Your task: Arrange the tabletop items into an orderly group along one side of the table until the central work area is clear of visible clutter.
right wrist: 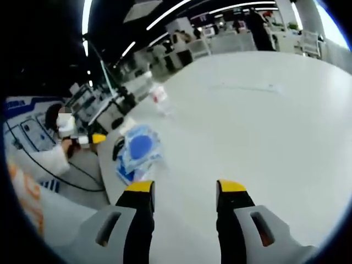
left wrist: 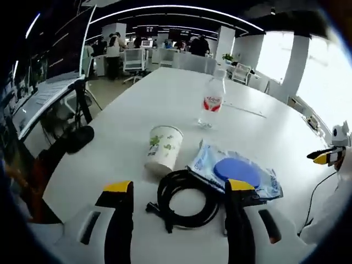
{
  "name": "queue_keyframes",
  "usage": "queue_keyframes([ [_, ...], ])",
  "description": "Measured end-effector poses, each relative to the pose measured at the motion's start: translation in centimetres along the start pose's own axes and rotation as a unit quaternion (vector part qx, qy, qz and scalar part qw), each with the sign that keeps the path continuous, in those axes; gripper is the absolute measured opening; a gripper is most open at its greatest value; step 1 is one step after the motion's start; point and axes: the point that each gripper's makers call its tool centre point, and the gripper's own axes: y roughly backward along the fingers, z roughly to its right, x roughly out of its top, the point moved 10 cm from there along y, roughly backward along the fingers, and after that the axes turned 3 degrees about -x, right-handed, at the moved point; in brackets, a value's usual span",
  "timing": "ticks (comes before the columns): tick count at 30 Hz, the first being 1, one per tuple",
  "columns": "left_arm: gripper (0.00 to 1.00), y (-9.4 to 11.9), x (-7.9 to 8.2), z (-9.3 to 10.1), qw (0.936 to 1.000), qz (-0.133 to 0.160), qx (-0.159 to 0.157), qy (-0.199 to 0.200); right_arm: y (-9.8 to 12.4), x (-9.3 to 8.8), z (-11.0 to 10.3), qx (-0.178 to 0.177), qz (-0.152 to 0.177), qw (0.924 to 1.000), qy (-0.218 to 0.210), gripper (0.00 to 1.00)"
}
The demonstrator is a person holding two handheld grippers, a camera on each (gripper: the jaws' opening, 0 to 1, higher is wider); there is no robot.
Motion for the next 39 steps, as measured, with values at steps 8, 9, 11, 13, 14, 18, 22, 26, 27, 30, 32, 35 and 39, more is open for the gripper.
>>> queue_keyframes([
  [8, 0.68, -2.9, 0.9, -1.7, 0.9979, -0.063, 0.005, 0.012, 0.2, -0.9, 0.6, -0.005, -0.002, 0.9991, -0.043, 0.40],
  [9, 0.69, -3.6, 1.2, -1.9, 0.9976, -0.070, 0.006, -0.002, 0.4, -0.7, 0.8, -0.007, 0.002, 0.9990, -0.045, 0.40],
  [11, 0.70, -4.4, 1.7, -2.1, 0.9970, -0.077, 0.006, -0.008, 0.4, -0.4, 0.9, -0.005, 0.011, 0.9981, -0.060, 0.40],
  [13, 0.74, -5.1, 2.2, -2.1, 0.9970, -0.077, -0.001, -0.008, 0.3, -0.4, 1.2, -0.002, 0.016, 0.9966, -0.081, 0.39],
  [14, 0.76, -5.6, 2.7, -2.1, 0.9970, -0.077, -0.004, -0.009, 0.3, -0.4, 1.3, -0.004, 0.015, 0.9966, -0.081, 0.38],
  [18, 0.77, -7.0, 3.8, -2.0, 0.9957, -0.088, -0.004, -0.028, 0.4, -0.5, 1.3, -0.011, 0.009, 0.9972, -0.074, 0.38],
  [22, 0.76, -8.4, 4.0, -2.1, 0.9931, -0.109, -0.007, -0.044, 0.3, -0.5, 1.4, -0.011, 0.009, 0.9965, -0.082, 0.38],
  [26, 0.79, -9.7, 3.2, -2.6, 0.9927, -0.120, -0.003, -0.013, 0.1, -0.6, 1.5, -0.010, 0.006, 0.9958, -0.091, 0.38],
  [27, 0.79, -9.9, 2.9, -2.6, 0.9921, -0.125, -0.004, -0.009, 0.1, -0.6, 1.5, -0.011, 0.006, 0.9955, -0.094, 0.37],
  [30, 0.74, -10.2, 2.5, -2.5, 0.9912, -0.132, 0.000, -0.007, 0.1, -0.4, 1.6, -0.011, 0.006, 0.9954, -0.095, 0.37],
  [32, 0.71, -10.2, 2.4, -2.4, 0.9924, -0.123, -0.004, 0.006, 0.0, -0.4, 1.7, -0.011, 0.007, 0.9953, -0.096, 0.37],
  [35, 0.60, -10.4, 2.3, -2.4, 0.9930, -0.115, -0.008, 0.023, -0.3, -0.4, 1.8, -0.005, 0.004, 0.9942, -0.108, 0.36],
  [39, 0.40, -10.4, 1.3, -2.8, 0.9854, -0.155, 0.002, 0.071, -0.5, -0.3, 1.5, 0.001, -0.002, 0.9945, -0.105, 0.34],
])
